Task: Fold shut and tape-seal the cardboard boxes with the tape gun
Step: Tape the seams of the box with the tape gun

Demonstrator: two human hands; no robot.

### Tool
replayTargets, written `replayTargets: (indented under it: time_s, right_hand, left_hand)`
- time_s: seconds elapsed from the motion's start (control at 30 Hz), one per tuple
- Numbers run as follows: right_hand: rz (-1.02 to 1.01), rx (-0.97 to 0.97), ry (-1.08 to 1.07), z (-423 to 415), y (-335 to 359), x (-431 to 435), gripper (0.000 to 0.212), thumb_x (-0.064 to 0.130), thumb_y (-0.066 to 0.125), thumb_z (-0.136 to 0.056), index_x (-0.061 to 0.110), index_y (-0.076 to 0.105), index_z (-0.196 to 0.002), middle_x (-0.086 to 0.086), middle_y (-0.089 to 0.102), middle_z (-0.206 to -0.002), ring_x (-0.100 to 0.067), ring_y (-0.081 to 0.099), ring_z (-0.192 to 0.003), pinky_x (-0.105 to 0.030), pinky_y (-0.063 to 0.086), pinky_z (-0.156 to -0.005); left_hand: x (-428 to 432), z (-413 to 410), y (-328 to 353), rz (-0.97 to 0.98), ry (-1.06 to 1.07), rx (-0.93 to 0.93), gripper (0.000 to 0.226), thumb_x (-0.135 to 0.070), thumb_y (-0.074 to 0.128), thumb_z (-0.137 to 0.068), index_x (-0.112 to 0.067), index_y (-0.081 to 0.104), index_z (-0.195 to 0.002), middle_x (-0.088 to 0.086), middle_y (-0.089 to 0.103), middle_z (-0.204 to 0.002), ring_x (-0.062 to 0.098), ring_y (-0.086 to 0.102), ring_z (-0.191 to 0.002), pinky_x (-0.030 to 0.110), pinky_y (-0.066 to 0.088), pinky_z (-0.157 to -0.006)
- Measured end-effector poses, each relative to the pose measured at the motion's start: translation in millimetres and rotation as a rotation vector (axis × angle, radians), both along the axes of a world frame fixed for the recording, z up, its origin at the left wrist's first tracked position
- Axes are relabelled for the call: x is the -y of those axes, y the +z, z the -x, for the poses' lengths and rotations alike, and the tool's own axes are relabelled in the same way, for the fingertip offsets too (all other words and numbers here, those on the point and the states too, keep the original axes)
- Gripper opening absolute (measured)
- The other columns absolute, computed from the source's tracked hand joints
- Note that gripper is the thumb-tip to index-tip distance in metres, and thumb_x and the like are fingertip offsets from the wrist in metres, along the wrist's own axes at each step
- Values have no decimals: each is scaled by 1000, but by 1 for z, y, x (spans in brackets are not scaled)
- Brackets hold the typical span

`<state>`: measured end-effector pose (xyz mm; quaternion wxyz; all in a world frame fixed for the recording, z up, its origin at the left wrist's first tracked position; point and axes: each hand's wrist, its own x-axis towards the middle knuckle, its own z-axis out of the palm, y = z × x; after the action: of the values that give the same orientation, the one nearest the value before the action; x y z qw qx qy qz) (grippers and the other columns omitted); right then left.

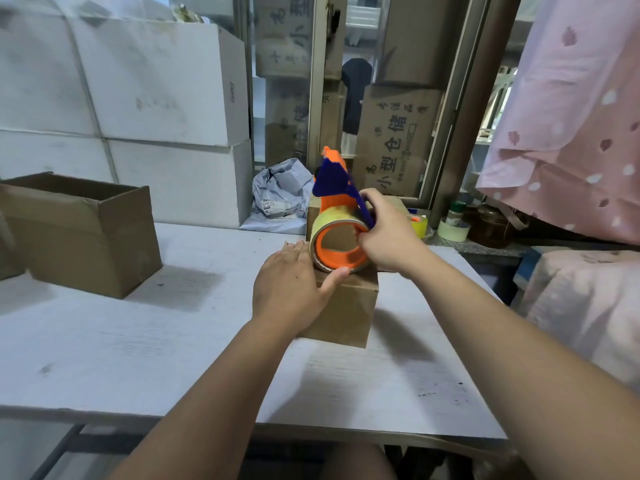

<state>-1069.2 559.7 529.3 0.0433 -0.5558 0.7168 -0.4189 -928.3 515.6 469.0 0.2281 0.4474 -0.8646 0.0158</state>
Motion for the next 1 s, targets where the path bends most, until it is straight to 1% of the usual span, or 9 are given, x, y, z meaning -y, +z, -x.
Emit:
replayTargets:
  time_s: [0.13, 0.33, 0.47, 0.53, 0.63, 0.73, 0.8, 0.93, 1.0]
  right_hand:
    - [-44, -138, 15, 8, 9, 0, 52, -5, 57, -82, 24, 46, -125, -2, 59, -109, -25, 57, -94, -38, 53, -79]
    - [-88, -221, -15, 21, 16, -12, 53, -6, 55, -83, 26, 48, -125, -2, 58, -111, -23, 53, -93, -32, 47, -75]
    - [-127, -246, -40, 28, 19, -22, 55, -8, 53, -82, 27, 48, -124, 1, 54, -106, -23, 52, -95, -39, 50, -82]
    - [-87, -118, -43, 33, 12, -25, 53, -7, 53, -83, 28, 46, -122, 0, 57, -105, -24, 56, -93, -37, 52, -72]
    - [25, 359, 4, 31, -10, -34, 62, -9, 54, -82, 31, 40, -127, 1, 59, -95, -20, 58, -80, -28, 46, -52]
    - [137, 566, -29, 27, -32, -36, 55, -3, 63, -82, 29, 42, -122, 1, 59, -97, -21, 60, -84, -32, 52, -58]
    - [175, 570, -76, 26, -35, -34, 54, -2, 61, -84, 31, 42, -122, 0, 60, -103, -22, 60, -89, -34, 53, -60]
    - [152, 371, -82, 33, -24, -32, 58, -4, 53, -84, 29, 44, -131, 3, 60, -102, -19, 59, -92, -22, 41, -56]
    - [129, 285, -86, 38, -17, -32, 55, -5, 53, -82, 28, 49, -126, 4, 61, -99, -21, 60, -93, -24, 44, -57]
  left_hand:
    - [0, -2, 0, 2, -50, 47, 90, -74, 12, -82, -14, 27, -148, 6, 28, -154, 20, 23, -143, 32, 17, -115]
    - [1, 0, -3, 2, -65, 49, 87, -73, 14, -84, -16, 28, -148, 4, 27, -155, 18, 21, -143, 31, 16, -115]
    - [-2, 0, -2, 17, -58, 52, 85, -70, 18, -86, -12, 26, -148, 5, 29, -154, 19, 22, -143, 30, 16, -114]
    - [-2, 1, -2, 16, -59, 58, 85, -70, 17, -87, -13, 27, -148, 5, 29, -154, 19, 22, -143, 31, 16, -114]
    - [0, 3, -4, 13, -61, 58, 83, -70, 18, -87, -14, 28, -148, 4, 29, -154, 17, 21, -143, 30, 15, -114]
    - [2, 3, -6, 12, -57, 64, 84, -71, 17, -87, -14, 27, -148, 4, 29, -154, 17, 21, -143, 30, 15, -115]
    - [3, 4, -7, 12, -55, 65, 85, -71, 16, -86, -14, 28, -148, 4, 29, -154, 17, 21, -143, 31, 15, -115]
    - [2, 3, -8, 9, -56, 33, 83, -71, 18, -86, -16, 24, -149, 3, 29, -154, 17, 21, -143, 31, 16, -114]
    - [2, 2, -8, 3, -52, 10, 83, -71, 19, -87, -17, 18, -150, 3, 29, -154, 17, 21, -143, 31, 16, -114]
